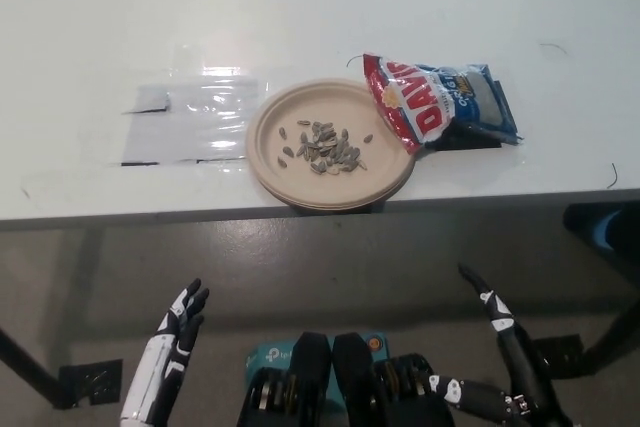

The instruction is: The robot picks up a small bag of sunflower seeds on the right hand side and take it to the empty plate on the left hand side then pours some sunflower seeds on to the plate.

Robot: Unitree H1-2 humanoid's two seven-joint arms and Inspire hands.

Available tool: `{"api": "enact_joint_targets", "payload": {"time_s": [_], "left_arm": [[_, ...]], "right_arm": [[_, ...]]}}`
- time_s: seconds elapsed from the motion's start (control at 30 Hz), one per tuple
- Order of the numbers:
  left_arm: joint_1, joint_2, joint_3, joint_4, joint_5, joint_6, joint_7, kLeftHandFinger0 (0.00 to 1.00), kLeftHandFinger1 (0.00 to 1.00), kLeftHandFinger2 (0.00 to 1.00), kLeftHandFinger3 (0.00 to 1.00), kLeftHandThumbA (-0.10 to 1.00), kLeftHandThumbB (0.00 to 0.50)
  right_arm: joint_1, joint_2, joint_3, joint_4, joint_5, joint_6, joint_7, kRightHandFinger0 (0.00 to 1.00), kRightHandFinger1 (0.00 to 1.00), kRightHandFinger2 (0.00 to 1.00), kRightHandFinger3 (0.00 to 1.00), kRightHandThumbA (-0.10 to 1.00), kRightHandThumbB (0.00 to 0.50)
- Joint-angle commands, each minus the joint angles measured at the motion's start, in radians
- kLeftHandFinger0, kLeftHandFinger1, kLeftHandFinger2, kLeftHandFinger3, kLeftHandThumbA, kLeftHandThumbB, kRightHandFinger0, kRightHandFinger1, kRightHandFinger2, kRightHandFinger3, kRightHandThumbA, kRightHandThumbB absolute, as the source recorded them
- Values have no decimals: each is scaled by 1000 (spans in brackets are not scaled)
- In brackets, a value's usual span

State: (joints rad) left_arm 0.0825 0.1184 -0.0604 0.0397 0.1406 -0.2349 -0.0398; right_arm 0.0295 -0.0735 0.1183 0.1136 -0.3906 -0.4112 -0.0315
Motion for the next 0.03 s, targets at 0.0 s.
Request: {"api": "enact_joint_targets", "payload": {"time_s": [0.0], "left_arm": [[-15, 14, -2, -26, 6, -36, -4, 1000, 1000, 1000, 1000, 1000, 148]], "right_arm": [[-21, 2, 6, -8, -6, -58, -37, 1000, 1000, 1000, 1000, 1000, 328]]}}
